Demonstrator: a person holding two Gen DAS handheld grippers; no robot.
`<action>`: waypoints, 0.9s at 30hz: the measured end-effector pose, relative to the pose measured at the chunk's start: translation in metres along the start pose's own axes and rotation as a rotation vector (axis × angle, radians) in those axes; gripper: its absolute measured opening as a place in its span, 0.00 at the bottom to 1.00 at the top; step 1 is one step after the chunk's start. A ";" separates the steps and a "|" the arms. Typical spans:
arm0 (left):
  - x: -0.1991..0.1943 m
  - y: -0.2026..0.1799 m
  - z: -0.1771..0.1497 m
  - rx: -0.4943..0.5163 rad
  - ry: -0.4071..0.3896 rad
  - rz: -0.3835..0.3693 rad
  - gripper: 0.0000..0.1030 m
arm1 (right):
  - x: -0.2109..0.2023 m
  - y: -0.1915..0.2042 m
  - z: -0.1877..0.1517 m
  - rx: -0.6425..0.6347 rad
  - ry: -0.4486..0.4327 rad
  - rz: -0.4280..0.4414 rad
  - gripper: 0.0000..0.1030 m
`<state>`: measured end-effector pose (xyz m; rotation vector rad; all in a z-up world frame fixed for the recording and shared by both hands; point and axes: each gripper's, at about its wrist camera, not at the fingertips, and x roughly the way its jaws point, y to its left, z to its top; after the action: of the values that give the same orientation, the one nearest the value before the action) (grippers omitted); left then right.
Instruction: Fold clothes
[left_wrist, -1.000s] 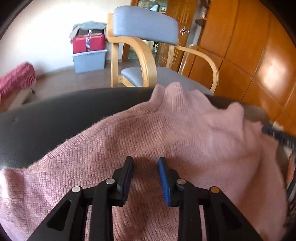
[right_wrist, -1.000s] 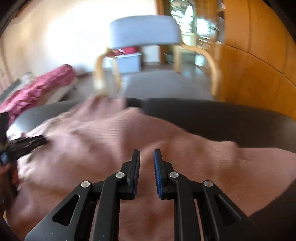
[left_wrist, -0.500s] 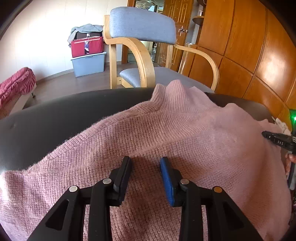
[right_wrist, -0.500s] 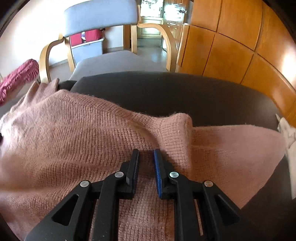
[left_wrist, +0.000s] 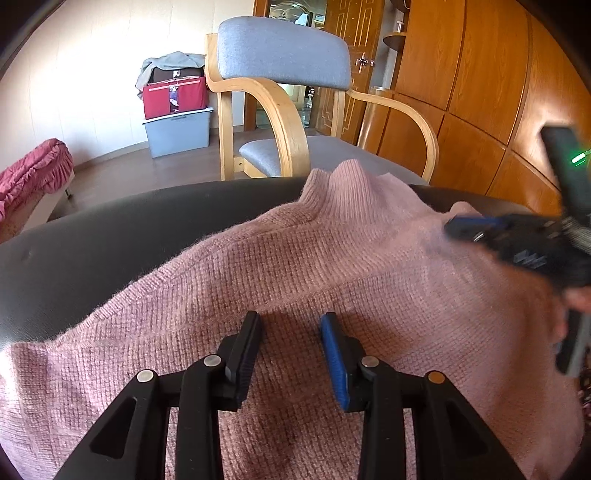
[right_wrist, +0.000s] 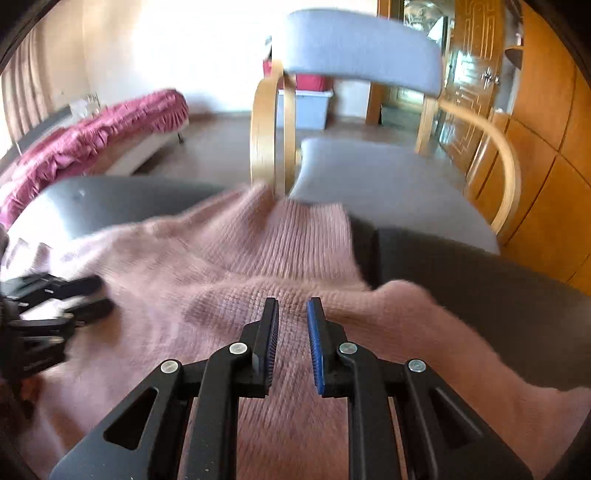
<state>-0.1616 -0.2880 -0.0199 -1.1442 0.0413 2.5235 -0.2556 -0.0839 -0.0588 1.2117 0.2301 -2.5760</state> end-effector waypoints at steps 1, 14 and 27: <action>0.000 0.000 0.000 -0.003 -0.001 -0.003 0.33 | 0.004 -0.008 -0.003 0.031 0.000 -0.007 0.15; -0.001 0.001 -0.001 -0.031 -0.005 -0.029 0.33 | 0.001 -0.044 -0.013 0.205 0.004 -0.040 0.05; -0.003 0.003 -0.001 -0.066 -0.007 -0.060 0.33 | -0.003 0.055 -0.012 -0.014 -0.015 0.107 0.04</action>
<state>-0.1599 -0.2921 -0.0192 -1.1443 -0.0782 2.4931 -0.2272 -0.1318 -0.0657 1.1675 0.1750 -2.4870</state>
